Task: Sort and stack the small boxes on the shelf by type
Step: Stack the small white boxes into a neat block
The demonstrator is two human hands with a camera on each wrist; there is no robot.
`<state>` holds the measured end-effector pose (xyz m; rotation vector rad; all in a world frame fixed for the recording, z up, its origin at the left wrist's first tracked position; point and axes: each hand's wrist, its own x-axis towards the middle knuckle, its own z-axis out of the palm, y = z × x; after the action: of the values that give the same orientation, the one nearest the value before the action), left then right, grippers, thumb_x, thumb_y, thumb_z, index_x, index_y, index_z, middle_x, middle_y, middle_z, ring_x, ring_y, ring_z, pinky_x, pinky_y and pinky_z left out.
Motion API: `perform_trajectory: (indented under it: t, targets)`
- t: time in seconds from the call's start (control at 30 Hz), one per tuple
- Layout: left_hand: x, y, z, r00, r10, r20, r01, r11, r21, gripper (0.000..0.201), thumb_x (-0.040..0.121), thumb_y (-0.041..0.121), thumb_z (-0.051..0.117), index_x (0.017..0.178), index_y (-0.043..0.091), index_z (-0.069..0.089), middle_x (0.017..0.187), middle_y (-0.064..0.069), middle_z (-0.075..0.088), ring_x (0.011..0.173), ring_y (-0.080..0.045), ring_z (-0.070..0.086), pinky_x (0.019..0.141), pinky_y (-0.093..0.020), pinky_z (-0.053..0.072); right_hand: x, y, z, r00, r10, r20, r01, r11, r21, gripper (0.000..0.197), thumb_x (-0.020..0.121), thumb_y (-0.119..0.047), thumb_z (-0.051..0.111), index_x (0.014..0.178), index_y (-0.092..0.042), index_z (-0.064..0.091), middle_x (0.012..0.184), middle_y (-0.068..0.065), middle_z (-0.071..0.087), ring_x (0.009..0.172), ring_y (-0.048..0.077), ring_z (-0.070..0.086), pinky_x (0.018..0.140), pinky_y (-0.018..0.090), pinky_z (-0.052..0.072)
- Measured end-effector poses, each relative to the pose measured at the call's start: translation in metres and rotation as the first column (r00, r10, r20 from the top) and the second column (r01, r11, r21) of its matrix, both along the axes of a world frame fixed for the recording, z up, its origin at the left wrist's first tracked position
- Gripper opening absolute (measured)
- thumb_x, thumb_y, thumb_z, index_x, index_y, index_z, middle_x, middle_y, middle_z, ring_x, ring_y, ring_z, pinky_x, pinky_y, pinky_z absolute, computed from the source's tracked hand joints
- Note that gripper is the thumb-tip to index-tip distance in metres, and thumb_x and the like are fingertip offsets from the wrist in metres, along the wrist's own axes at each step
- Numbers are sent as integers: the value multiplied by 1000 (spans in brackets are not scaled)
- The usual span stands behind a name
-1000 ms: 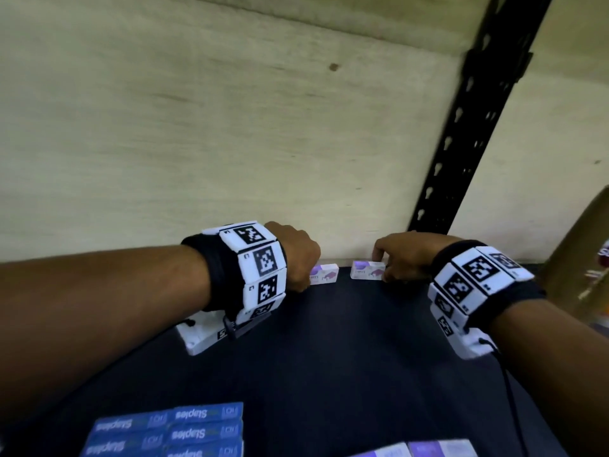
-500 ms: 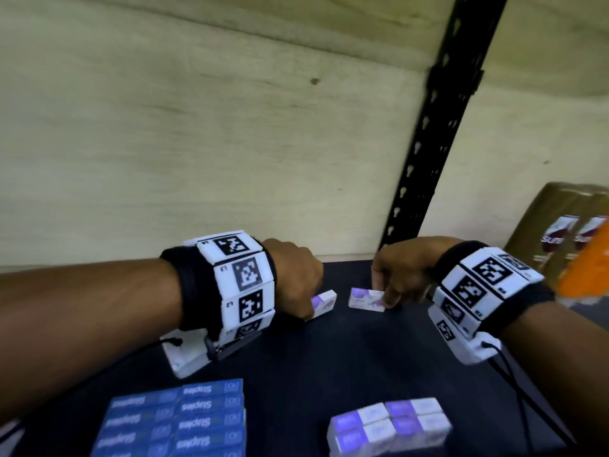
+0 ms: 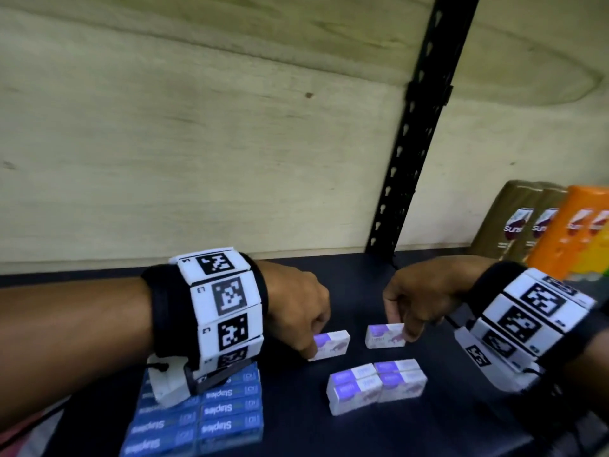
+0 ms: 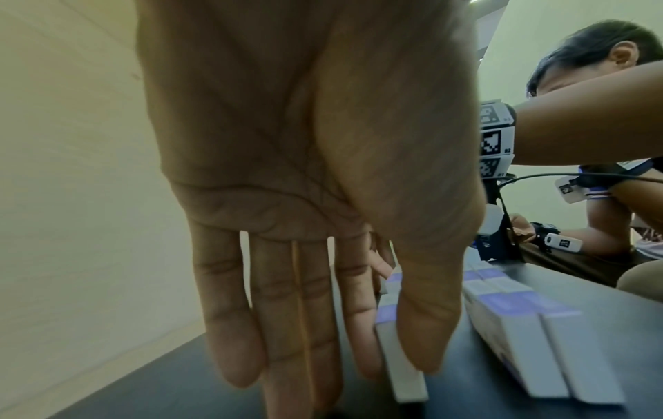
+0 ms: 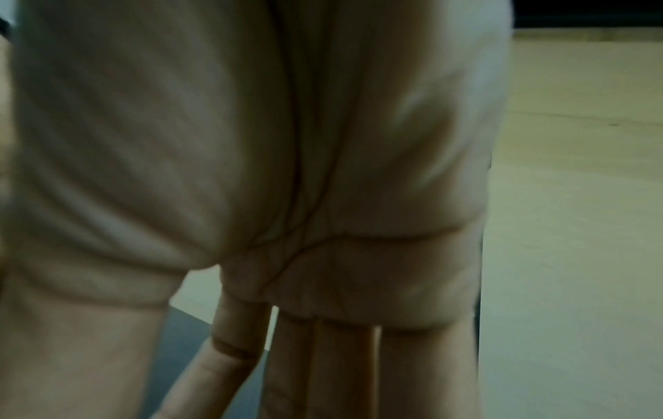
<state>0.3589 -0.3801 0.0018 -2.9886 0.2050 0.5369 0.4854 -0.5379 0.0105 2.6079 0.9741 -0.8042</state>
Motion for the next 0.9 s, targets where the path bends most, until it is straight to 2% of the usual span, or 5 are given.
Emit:
perform_trajectory:
  t: [0.17, 0.47, 0.67, 0.77, 0.9]
  targets:
    - [-12, -5, -1, 1000, -17, -21, 16, 1000, -17, 21, 86, 43, 66, 96, 25, 65, 84, 10, 60, 66, -5, 49, 53, -22, 37, -11, -11, 1, 999, 19, -30, -19, 1000, -7, 18, 81, -18, 80, 92, -26, 68, 103, -2, 73, 76, 7, 61, 66, 21, 52]
    - [-23, -12, -2, 999, -37, -7, 37, 999, 11, 22, 86, 49, 63, 95, 28, 64, 80, 12, 57, 69, -10, 52, 58, -25, 39, -20, -21, 0, 996, 91, -25, -91, 996, -11, 21, 77, -22, 81, 92, -30, 70, 103, -4, 74, 100, 19, 69, 92, 37, 56]
    - [-28, -12, 2, 997, -28, -67, 26, 999, -24, 33, 85, 34, 69, 117, 30, 58, 92, 13, 57, 76, -9, 50, 55, -21, 37, -30, -24, 6, 994, 95, -51, -96, 995, -20, 40, 81, -13, 75, 116, -30, 65, 111, -9, 71, 83, 1, 63, 70, 17, 48]
    - [-26, -12, 2, 991, -24, -134, 9, 994, -106, 63, 80, 29, 77, 134, 29, 45, 103, 14, 57, 81, -7, 52, 70, -20, 46, -39, -27, 9, 993, 79, -87, -81, 996, -26, 53, 78, -19, 81, 123, -35, 57, 117, -15, 66, 80, -7, 58, 75, 18, 45]
    - [-25, -21, -6, 995, -10, -95, 1, 995, -96, 78, 70, 53, 79, 134, 27, 42, 122, 7, 57, 104, -17, 57, 91, -36, 51, -48, -26, 6, 994, 96, -52, -98, 994, -38, 56, 73, -31, 85, 121, -38, 56, 116, -18, 64, 84, -4, 57, 72, 19, 41]
